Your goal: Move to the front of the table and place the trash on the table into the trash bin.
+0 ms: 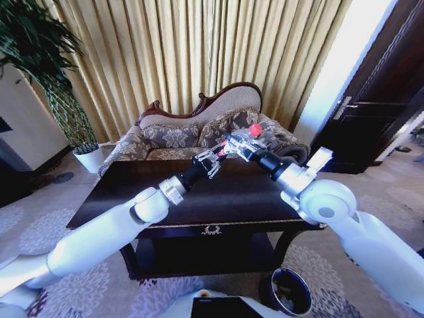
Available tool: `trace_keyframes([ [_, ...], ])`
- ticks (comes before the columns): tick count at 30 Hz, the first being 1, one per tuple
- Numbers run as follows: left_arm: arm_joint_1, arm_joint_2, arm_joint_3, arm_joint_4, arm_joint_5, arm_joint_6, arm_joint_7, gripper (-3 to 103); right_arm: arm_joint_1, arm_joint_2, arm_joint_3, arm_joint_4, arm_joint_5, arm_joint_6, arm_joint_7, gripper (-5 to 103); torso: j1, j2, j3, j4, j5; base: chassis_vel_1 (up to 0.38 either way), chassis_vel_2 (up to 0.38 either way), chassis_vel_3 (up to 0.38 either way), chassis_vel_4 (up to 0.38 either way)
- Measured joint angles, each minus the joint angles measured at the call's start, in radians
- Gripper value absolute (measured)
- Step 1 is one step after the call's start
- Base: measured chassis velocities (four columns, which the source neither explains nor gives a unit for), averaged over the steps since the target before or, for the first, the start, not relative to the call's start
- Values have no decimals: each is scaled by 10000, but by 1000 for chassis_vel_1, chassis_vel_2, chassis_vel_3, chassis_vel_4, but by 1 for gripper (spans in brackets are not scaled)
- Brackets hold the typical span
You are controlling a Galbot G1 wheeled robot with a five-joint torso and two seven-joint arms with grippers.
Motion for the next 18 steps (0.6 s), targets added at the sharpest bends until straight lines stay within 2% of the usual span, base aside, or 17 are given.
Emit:
trace_keyframes([
  [1, 0, 13, -17, -23, -9, 33, -19, 32, -76, -7, 105, 26, 0, 0, -4, 31, 1, 0, 0, 0, -1, 0, 0, 0, 0],
  [6, 0, 45, -33, -42, -22, 87, -57, 43, -235, -39, 326, 67, -3, 16, -17, 30, 1, 0, 0, 0, -1, 0, 0, 0, 0],
  [7, 4, 72, -62, -58, -33, 88, -70, 54, -336, -84, 454, 94, -3, 30, -27, 28, 0, 0, 0, 0, 0, 0, 0, 0, 0],
  [8, 26, 96, -113, -53, -60, 109, -91, 54, -379, -112, 535, 100, -8, 53, -23, 28, 1, 1, 0, -1, 0, 0, 0, 0, 0],
  [10, 191, 157, -352, -138, -140, 125, -138, 66, -444, -142, 647, 109, -52, 85, -16, 27, 1, 0, 0, -1, 0, 0, 0, 0, 0],
  [11, 191, 157, -352, -138, -140, 125, -138, 66, -444, -142, 647, 109, -52, 85, -16, 27, 1, 0, 0, -1, 0, 0, 0, 0, 0],
  [12, 247, 180, -434, -165, -170, 133, -151, 71, -464, -143, 675, 101, -85, 96, -7, 27, 1, 0, 0, -1, -1, 0, 0, 0, 0],
  [13, 401, 251, -677, -217, -251, 145, -222, 71, -512, -146, 742, 43, -165, 112, 48, 27, 1, 0, 0, -1, -3, 0, 0, 0, 0],
  [14, 755, 396, -1135, -314, -435, 156, -349, 82, -631, -145, 810, 9, -295, 105, 126, 27, 1, 0, 0, -1, 4, 0, 0, 0, 0],
  [16, 1012, 478, -1415, -368, -576, 181, -396, 82, -687, -140, 867, -18, -368, 109, 244, 26, 1, 0, 0, 0, -1, 0, 0, 0, 0],
  [18, 2001, 732, -2633, -501, -1070, 273, -504, 92, -917, -95, 953, -108, -858, 114, 634, 26, 0, 0, -1, 1, -1, 0, 0, 0, 0],
])
